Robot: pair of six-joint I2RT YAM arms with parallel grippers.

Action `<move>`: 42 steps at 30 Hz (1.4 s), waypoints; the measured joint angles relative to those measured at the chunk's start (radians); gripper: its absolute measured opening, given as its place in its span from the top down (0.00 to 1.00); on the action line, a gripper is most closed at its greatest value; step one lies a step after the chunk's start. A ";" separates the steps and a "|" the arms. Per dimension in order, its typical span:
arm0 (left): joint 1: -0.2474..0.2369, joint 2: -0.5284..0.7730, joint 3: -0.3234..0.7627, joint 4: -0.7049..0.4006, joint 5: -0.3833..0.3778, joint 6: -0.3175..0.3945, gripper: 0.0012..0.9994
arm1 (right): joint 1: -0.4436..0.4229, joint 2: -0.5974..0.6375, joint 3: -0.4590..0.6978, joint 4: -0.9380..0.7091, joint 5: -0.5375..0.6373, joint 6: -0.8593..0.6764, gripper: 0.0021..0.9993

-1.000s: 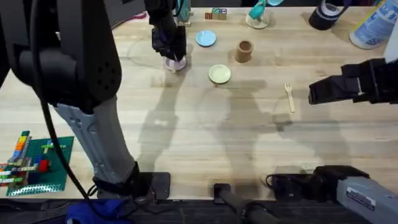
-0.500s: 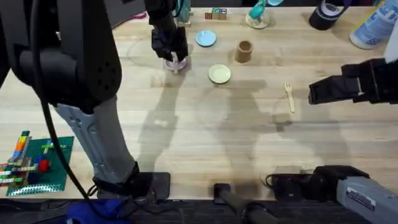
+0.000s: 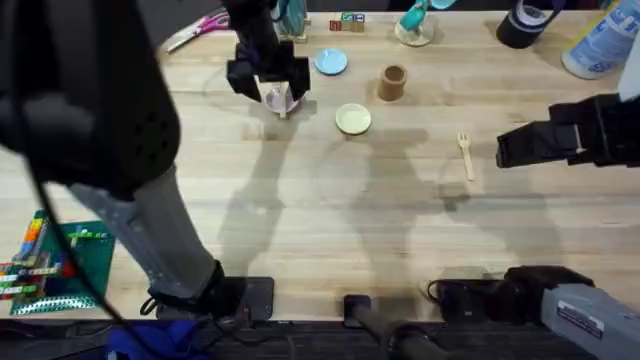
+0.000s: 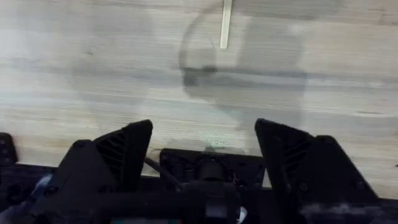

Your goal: Pick up a utensil and set it on the pink plate, then put the other utensil in the container.

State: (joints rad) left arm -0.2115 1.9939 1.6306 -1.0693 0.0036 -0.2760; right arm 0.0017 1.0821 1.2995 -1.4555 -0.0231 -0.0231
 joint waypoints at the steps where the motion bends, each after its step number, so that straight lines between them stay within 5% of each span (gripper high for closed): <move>1: 0.000 -0.021 0.000 -0.015 0.000 0.001 0.22 | 0.000 0.000 0.000 0.000 0.000 0.000 0.00; 13: -0.005 -0.238 0.000 -0.203 0.000 0.008 0.09 | 0.000 0.000 0.000 0.000 0.000 0.000 0.00; 22: -0.067 -0.414 0.000 -0.340 -0.020 0.011 0.01 | 0.000 0.000 0.000 0.000 0.000 0.000 0.00; 33: -0.104 -0.695 -0.005 -0.399 -0.046 0.011 0.00 | 0.000 0.000 0.000 -0.017 0.000 0.000 0.00; 42: -0.104 -0.974 -0.169 -0.410 -0.047 0.030 0.00 | 0.000 0.000 0.000 -0.017 0.000 0.000 0.00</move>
State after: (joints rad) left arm -0.3157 1.0198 1.4619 -1.4788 -0.0437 -0.2460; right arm 0.0017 1.0821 1.2995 -1.4723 -0.0227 -0.0231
